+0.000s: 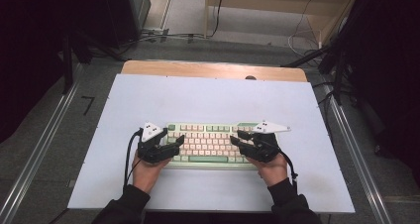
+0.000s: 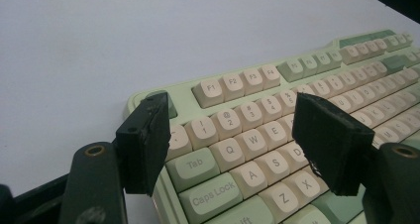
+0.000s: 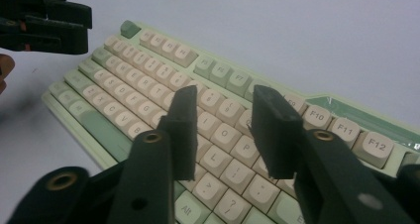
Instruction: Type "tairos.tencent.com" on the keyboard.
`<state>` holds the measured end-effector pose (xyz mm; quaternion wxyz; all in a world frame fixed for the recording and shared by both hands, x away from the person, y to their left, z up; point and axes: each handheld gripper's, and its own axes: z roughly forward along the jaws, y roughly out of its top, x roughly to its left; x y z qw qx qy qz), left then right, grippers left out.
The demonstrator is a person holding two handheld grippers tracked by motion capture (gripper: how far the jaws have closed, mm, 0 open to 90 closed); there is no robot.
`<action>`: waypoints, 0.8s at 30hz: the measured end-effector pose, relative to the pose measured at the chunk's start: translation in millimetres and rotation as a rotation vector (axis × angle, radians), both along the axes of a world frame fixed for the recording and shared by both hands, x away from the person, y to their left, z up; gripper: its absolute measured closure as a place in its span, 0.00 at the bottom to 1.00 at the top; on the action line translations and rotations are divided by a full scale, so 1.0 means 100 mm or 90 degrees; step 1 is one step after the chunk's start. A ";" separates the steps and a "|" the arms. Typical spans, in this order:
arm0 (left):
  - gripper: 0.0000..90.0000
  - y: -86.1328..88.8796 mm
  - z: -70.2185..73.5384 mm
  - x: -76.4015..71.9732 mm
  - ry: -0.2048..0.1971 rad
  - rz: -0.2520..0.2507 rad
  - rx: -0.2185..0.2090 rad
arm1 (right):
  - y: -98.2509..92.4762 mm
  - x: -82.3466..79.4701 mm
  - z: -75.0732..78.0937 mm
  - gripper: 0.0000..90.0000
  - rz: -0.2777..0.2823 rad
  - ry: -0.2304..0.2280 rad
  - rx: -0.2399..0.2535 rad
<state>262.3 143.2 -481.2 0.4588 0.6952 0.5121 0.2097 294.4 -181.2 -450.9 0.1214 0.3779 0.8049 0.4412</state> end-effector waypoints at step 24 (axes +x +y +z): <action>0.35 0.03 -0.02 -0.05 -0.003 0.003 -0.002 | 0.06 -0.09 -0.27 0.97 0.027 0.035 -0.056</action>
